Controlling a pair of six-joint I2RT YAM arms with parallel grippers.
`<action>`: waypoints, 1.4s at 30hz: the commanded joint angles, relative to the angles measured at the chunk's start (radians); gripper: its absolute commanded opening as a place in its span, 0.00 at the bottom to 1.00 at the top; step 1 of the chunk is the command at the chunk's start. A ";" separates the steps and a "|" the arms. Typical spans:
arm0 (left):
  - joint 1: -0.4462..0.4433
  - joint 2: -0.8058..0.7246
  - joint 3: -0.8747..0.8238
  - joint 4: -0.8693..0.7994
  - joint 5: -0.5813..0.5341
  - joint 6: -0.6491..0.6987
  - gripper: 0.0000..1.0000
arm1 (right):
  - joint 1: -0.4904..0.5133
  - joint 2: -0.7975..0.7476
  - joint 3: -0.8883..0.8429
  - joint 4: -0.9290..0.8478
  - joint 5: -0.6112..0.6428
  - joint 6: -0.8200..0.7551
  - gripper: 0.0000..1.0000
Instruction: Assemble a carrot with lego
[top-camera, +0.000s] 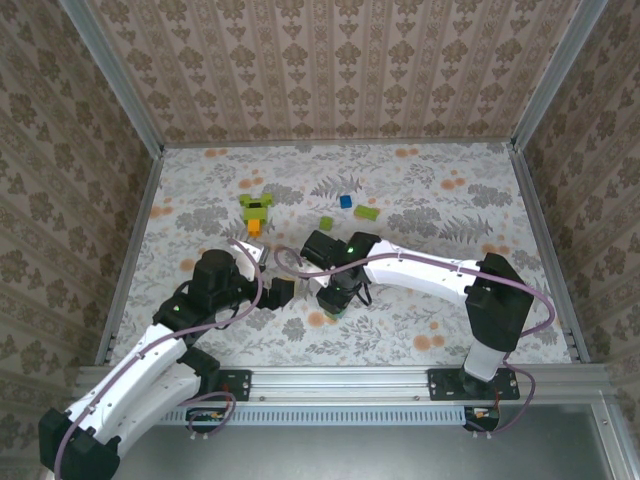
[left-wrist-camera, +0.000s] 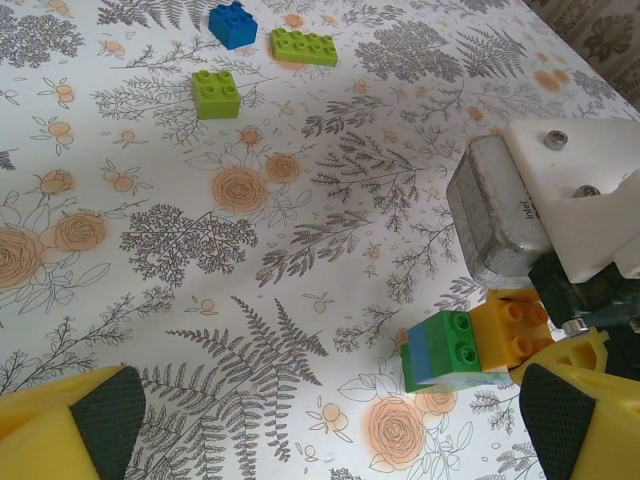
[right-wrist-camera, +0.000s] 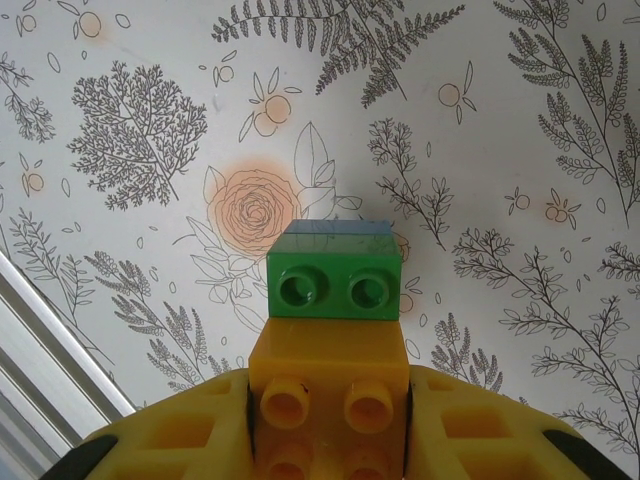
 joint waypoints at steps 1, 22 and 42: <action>-0.011 -0.016 0.028 -0.005 -0.011 0.020 1.00 | 0.025 0.184 -0.127 -0.073 0.000 0.022 0.31; -0.014 -0.016 0.031 -0.010 -0.020 0.024 1.00 | -0.051 0.138 0.034 -0.023 0.006 0.065 0.30; -0.014 -0.010 0.032 -0.006 -0.024 0.025 1.00 | -0.093 0.119 0.081 -0.069 0.046 0.058 0.33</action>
